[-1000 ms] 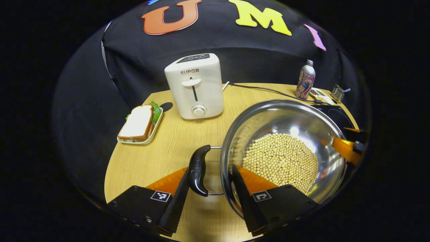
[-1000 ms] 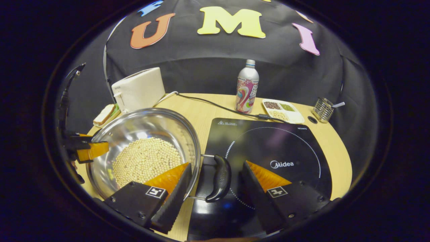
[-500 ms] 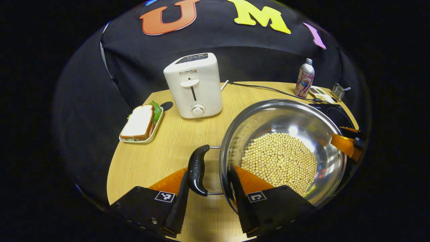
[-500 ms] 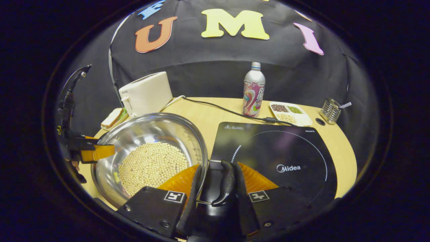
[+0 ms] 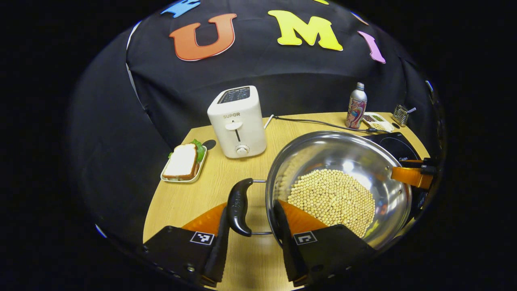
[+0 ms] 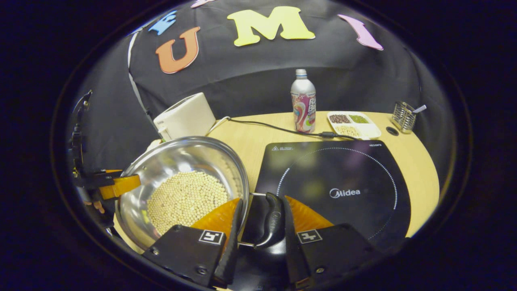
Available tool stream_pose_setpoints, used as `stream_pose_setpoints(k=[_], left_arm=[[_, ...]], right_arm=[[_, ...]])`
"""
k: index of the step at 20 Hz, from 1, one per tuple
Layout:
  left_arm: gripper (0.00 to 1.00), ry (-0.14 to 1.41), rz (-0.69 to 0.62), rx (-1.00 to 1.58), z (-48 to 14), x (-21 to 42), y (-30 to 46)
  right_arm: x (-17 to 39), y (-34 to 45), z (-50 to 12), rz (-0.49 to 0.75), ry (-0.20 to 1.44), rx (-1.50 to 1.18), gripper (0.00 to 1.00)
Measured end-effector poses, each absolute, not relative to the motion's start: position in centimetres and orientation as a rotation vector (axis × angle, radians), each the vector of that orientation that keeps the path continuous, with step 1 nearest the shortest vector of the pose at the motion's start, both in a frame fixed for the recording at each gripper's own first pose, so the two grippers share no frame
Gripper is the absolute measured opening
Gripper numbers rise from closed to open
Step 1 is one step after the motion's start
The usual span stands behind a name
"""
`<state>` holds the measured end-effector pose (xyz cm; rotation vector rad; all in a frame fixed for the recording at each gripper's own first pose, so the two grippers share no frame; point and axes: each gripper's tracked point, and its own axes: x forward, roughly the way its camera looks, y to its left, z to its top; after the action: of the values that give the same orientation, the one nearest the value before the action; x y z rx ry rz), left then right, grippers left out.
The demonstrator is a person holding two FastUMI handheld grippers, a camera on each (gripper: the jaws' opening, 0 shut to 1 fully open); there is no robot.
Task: First push the handle of the pot to place it horizontally, then grasp the pot with both hands and set it on the induction cooktop.
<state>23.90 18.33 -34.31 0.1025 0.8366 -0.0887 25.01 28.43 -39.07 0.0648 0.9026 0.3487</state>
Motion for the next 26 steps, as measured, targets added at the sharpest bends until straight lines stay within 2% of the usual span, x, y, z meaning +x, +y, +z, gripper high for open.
stream_pose_setpoints(k=[1, 4, 7, 12, 14, 15, 17, 18, 21, 22, 23, 25, 26], left_arm=[[0.56, 0.829, -0.089, 0.095, -33.6, 23.9, 18.1], [0.56, 0.809, -0.082, 0.059, -31.2, 23.7, 17.4], [0.56, 0.777, -0.085, 0.044, -28.5, 24.1, 16.2], [0.56, 0.739, -0.092, 0.03, -24.6, 24.5, 13.0], [0.56, 0.731, -0.092, 0.024, -23.7, 24.6, 11.5], [0.56, 0.727, -0.089, 0.018, -23.2, 24.5, 10.7], [0.56, 0.717, -0.077, 0.013, -22.6, 24.6, 8.9], [0.56, 0.704, -0.071, 0.006, -22.3, 24.7, 8.1], [0.56, 0.72, -0.052, -0.028, -23.1, 24.6, 5.3], [0.56, 0.725, -0.053, -0.023, -23.2, 24.6, 4.3], [0.56, 0.722, -0.057, -0.018, -23.3, 24.8, 3.4], [0.56, 0.726, -0.07, -0.018, -23.7, 25.2, 1.4], [0.56, 0.729, -0.08, -0.02, -23.8, 25.3, 0.5]], right_arm=[[25.1, 28.2, -38.2, 0.356, 0.891, 0.057, 0.5], [25.6, 27.4, -34.9, 0.379, 0.871, 0.053, 0.52], [26.3, 26.1, -31.4, 0.391, 0.831, 0.017, 0.49], [27.8, 22.9, -26.6, 0.408, 0.799, 0.013, 0.52], [28.3, 21.2, -25.4, 0.414, 0.799, 0.026, 0.5], [28.6, 20.5, -25.0, 0.418, 0.8, 0.026, 0.52], [29.4, 18.8, -24.4, 0.434, 0.793, 0.011, 0.49], [29.7, 17.9, -24.3, 0.445, 0.797, 0.01, 0.52], [30.8, 15.4, -24.6, 0.467, 0.809, 0.028, 0.49], [31.2, 14.4, -24.9, 0.462, 0.818, 0.039, 0.52], [31.4, 13.5, -25.3, 0.456, 0.823, 0.048, 0.49], [31.7, 11.5, -25.6, 0.441, 0.817, 0.057, 0.52], [31.7, 10.7, -25.7, 0.43, 0.817, 0.061, 0.49]])
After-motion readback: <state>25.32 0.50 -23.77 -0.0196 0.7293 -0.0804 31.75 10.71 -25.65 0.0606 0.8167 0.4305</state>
